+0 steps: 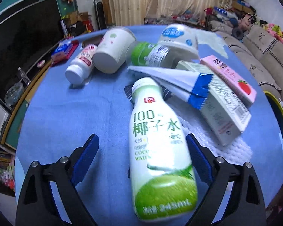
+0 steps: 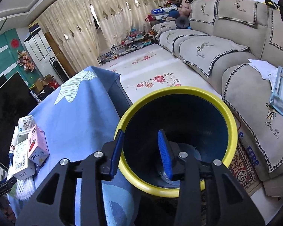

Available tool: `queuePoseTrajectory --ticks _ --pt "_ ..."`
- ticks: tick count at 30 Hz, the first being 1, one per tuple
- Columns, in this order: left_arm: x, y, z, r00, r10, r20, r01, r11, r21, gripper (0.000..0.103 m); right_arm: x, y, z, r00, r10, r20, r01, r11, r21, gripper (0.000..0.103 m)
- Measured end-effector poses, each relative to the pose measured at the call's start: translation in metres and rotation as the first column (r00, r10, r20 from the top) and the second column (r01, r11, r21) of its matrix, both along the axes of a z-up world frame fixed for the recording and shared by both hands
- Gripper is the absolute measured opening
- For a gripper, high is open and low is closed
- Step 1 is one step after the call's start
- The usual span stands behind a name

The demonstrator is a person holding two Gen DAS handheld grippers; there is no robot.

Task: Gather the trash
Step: 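Open the right gripper over the yellow bin while the left gripper reaches for the coconut bottle, then grasp the white coconut-water bottle with the left gripper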

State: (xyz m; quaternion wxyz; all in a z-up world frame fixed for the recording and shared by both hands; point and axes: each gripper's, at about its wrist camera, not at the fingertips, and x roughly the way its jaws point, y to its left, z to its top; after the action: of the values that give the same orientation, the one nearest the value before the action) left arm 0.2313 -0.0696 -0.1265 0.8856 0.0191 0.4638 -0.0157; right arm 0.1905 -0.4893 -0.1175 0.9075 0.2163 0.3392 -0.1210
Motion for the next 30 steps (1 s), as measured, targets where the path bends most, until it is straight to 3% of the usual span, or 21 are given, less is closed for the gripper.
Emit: queuePoseTrajectory --ticks 6,11,15,21,30 --pt "0.023 0.004 -0.004 0.998 -0.017 -0.059 0.017 1.000 -0.004 0.078 0.004 -0.002 -0.007 1.000 0.017 -0.015 -0.017 1.000 0.019 0.037" --pt "0.029 0.007 -0.007 0.995 -0.045 -0.094 0.044 0.999 -0.018 0.052 0.002 -0.005 -0.012 0.999 0.024 -0.028 -0.023 0.999 0.036 0.037" --pt "0.019 0.019 -0.006 0.992 -0.054 -0.116 0.047 0.997 -0.069 0.051 0.000 -0.006 -0.013 0.999 0.029 -0.030 -0.027 0.998 0.048 0.037" --pt "-0.012 0.028 0.003 0.992 -0.065 -0.110 0.056 0.995 -0.083 0.051 -0.002 -0.004 -0.014 0.999 0.045 -0.023 -0.043 0.997 0.065 0.037" --pt "-0.057 0.003 0.053 0.989 -0.145 0.002 0.145 0.988 -0.051 0.051 -0.014 -0.005 -0.005 0.999 0.048 0.012 -0.049 0.996 0.072 0.037"
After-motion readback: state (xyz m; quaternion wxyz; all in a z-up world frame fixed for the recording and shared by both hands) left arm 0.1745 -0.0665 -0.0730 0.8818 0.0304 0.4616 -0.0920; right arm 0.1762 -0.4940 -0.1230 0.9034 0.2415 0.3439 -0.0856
